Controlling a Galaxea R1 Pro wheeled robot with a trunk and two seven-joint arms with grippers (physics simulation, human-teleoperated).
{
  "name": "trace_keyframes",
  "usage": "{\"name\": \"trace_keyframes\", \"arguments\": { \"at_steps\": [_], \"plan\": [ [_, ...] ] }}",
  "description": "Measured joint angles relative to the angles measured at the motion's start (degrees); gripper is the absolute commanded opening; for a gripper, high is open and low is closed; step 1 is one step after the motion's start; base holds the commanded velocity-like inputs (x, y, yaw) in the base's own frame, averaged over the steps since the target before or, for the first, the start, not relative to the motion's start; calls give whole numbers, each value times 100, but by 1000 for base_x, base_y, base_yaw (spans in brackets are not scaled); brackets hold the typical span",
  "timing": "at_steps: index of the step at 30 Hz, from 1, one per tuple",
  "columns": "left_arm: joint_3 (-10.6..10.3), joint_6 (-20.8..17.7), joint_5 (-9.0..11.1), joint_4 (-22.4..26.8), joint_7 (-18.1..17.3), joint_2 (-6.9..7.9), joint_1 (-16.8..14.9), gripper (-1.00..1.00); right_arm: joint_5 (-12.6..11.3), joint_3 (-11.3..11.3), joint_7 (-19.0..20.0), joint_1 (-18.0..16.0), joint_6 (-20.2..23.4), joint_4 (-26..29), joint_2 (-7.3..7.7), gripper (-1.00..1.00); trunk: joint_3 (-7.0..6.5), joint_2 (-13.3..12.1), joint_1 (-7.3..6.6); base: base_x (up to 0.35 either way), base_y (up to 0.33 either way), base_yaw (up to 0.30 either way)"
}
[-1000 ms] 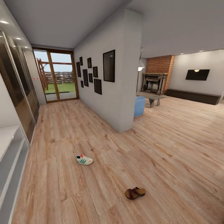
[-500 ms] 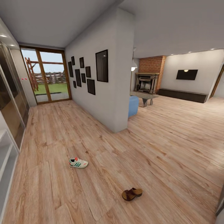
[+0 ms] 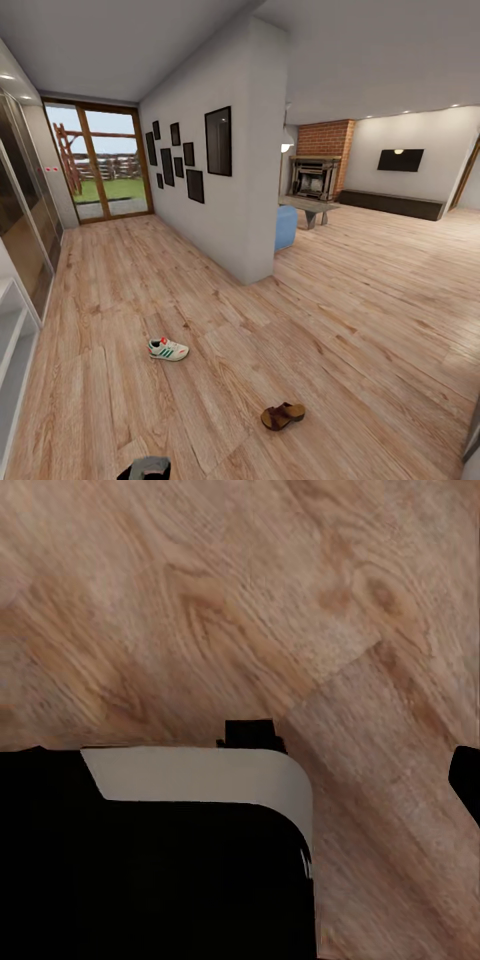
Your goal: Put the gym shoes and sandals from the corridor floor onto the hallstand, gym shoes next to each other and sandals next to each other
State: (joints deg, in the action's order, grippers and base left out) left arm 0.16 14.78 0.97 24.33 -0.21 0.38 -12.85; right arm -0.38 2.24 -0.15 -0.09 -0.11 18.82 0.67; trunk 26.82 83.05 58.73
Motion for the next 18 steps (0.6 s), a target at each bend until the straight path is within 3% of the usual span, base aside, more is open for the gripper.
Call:
{"name": "trace_keyframes", "arguments": {
  "at_steps": [3,4,5,8,10,12,14,18],
  "plan": [
    [-3,-75,-15,183,-22,77,-420,100,0,24,-12,-18,107,931,7,100,-2,0,0,0,0,0],
    [-6,-316,-26,228,-35,97,-728,100,2,31,-18,-44,428,1534,6,100,-1,0,0,0,0,0],
    [-6,-429,-28,241,-40,102,-844,100,3,33,-20,-48,591,1781,5,100,-1,0,0,0,0,0],
    [-8,-1144,-27,272,-87,113,-1411,100,4,38,-23,-226,1697,2676,4,100,-1,-1,0,0,0,0],
    [-9,-1567,-23,277,-221,106,-1915,100,1,41,-19,-665,2798,3327,4,100,-2,0,0,0,0,0],
    [-11,-1710,-17,276,-498,102,-2269,100,5,40,-18,-1183,3366,3614,3,100,-2,-1,0,0,0,0],
    [-10,-1765,-14,274,-719,102,-2454,100,3,39,-18,-1415,3521,3684,3,100,-1,-1,0,0,0,0],
    [-15,-1960,-21,273,-1582,98,-2914,100,-1,36,15,-1786,3743,3794,-5,100,-1,0,0,0,0,0]
  ]
}}
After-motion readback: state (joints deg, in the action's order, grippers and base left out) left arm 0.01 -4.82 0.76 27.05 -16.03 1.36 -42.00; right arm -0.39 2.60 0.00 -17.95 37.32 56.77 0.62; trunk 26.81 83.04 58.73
